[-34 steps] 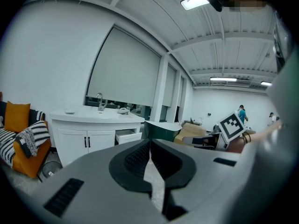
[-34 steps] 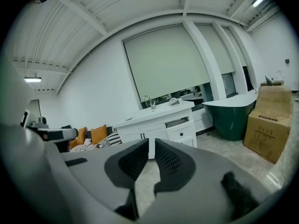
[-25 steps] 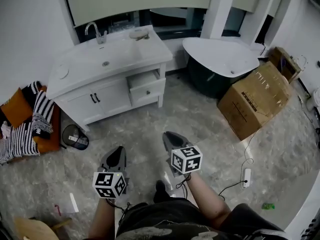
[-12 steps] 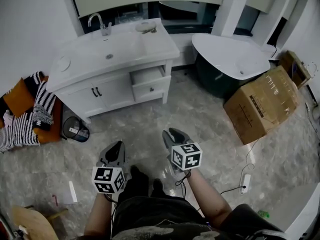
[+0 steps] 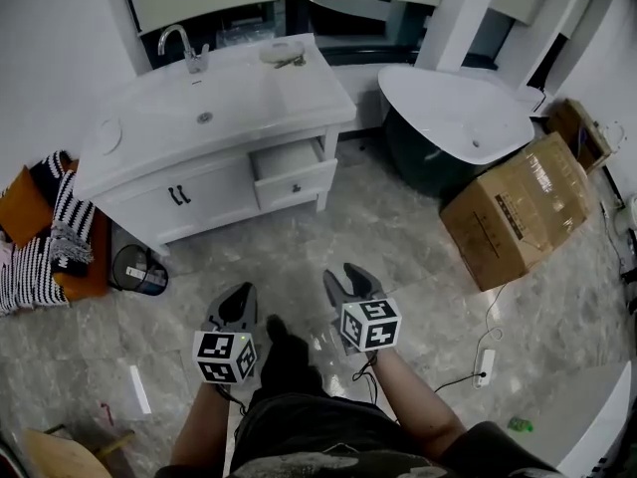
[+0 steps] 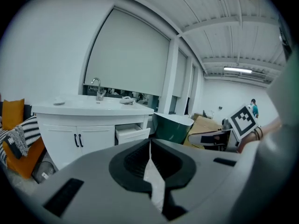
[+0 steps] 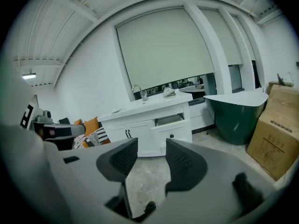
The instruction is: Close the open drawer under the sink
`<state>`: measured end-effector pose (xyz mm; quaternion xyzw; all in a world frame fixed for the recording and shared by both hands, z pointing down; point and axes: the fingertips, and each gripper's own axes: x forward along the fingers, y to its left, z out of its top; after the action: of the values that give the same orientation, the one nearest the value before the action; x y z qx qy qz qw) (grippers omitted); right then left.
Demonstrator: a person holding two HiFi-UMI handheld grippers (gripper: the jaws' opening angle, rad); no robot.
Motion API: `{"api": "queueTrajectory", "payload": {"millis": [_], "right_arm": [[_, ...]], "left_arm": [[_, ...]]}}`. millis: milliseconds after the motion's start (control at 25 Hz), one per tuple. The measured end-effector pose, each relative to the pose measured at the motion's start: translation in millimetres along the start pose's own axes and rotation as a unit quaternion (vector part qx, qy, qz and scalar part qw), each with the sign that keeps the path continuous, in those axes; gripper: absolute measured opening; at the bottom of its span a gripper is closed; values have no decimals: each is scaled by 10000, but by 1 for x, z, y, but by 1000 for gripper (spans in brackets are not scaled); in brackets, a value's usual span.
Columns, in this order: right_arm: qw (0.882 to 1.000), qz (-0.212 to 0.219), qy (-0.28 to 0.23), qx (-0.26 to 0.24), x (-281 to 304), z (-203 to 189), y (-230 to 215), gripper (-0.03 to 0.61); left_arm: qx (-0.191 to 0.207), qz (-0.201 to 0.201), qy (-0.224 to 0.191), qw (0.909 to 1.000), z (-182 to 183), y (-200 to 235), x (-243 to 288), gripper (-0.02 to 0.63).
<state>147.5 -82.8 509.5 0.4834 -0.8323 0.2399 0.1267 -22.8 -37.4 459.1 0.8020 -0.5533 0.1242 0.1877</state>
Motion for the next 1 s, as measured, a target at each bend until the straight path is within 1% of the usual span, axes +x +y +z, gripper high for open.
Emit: {"api": "queueTrajectory", "payload": {"millis": [120, 240, 360, 520, 720, 800, 920, 1000], "right_arm": [[10000, -55, -41, 45, 30, 8, -9, 175], [9997, -218, 9, 120, 68, 15, -22, 175], [9989, -419, 186, 133, 108, 17, -39, 173], [9973, -607, 423, 21, 161, 22, -53, 173], [9946, -813, 637, -33, 216, 20, -67, 173], [9949, -850, 548, 47, 232, 23, -73, 173], [9957, -871, 239, 216, 249, 30, -84, 173], [9954, -900, 215, 259, 264, 29, -94, 175]], "left_arm": [[-104, -33, 33, 9999, 2, 20, 29, 20], [-179, -28, 95, 9998, 6, 47, 61, 20], [-183, -21, 171, 9997, 8, 71, 95, 20], [-258, -6, 272, 9993, 11, 103, 138, 20], [-265, -151, 475, 9984, 4, 133, 181, 20], [-289, -177, 535, 9980, 0, 142, 195, 20], [-372, -127, 588, 9975, -6, 152, 212, 20], [-479, -73, 610, 9970, -13, 157, 224, 20]]}}
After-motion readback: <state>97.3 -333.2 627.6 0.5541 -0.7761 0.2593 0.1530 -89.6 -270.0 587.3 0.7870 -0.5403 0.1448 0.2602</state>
